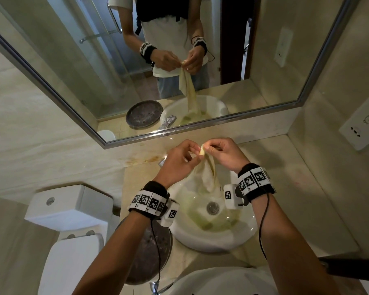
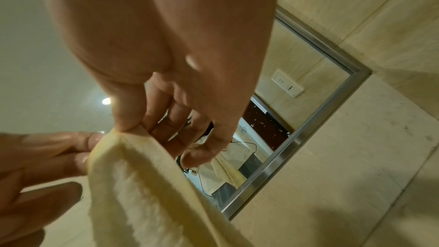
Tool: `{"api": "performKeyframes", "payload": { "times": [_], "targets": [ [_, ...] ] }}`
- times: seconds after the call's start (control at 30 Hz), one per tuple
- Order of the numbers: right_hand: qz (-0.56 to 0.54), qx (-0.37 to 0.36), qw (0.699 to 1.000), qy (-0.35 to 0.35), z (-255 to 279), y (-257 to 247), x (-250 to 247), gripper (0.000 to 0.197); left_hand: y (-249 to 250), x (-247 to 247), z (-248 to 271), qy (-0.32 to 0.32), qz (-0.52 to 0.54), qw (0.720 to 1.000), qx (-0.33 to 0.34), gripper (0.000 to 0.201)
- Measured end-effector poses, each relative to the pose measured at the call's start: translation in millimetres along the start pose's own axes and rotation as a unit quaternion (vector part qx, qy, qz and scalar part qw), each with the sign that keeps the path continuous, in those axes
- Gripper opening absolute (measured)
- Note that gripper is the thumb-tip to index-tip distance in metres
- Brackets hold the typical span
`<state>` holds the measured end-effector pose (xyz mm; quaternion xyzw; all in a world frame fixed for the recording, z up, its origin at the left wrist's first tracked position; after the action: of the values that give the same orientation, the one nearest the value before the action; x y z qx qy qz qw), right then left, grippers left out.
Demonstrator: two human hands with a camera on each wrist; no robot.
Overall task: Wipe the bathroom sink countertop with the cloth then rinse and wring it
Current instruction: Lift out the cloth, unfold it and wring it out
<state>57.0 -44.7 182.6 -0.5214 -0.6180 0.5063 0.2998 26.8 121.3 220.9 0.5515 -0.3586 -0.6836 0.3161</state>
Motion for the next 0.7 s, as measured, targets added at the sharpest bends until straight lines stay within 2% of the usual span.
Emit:
{"api": "performKeyframes", "payload": {
  "times": [0.1,0.17,0.23,0.3,0.37,0.5,0.6,0.7],
  "targets": [
    [0.013,0.005,1.0,0.026,-1.1,0.2,-1.5,0.015,-9.5,5.7,-4.6,-0.046,-0.022,0.999,-0.014,0.011],
    [0.012,0.007,0.997,0.072,-1.9,-3.3,-5.7,0.014,-17.8,12.5,-6.3,-0.085,-0.082,0.993,-0.012,0.015],
    [0.005,0.002,0.994,0.111,-3.1,-8.4,-11.3,0.013,-22.1,19.5,-4.9,-0.112,-0.146,0.983,0.015,0.022],
    [-0.007,-0.005,0.992,0.128,-3.5,-11.6,-16.3,0.013,-19.9,20.4,-3.2,-0.112,-0.181,0.976,0.045,0.019],
    [-0.008,-0.005,0.991,0.131,-2.9,-10.4,-19.9,0.013,-18.6,13.6,-5.0,-0.081,-0.245,0.964,0.066,0.012],
    [0.004,-0.001,0.989,0.145,-1.3,-4.6,-23.9,0.016,-19.8,-6.3,-8.6,0.03,-0.4,0.912,0.08,0.015],
    [0.001,0.005,0.984,0.176,-0.2,-3.0,-28.8,0.02,-9.8,-16.8,-3.6,0.106,-0.443,0.886,0.081,0.023],
    [-0.006,-0.004,0.981,0.194,0.1,-2.3,-28.0,0.023,0.3,-21.7,-2.3,0.141,-0.457,0.877,0.05,0.019]
  ]
}}
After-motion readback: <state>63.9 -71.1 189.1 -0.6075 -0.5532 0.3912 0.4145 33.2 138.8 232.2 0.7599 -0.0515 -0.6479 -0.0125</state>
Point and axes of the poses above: each hand's wrist, its own z-axis away from the middle knuckle, its own x-axis out of the palm, y = z × x, the point moved 5 cm from there along -z, towards the middle knuckle, and after that the axes turned 12 degrees about -x, right-handed, at the moved point
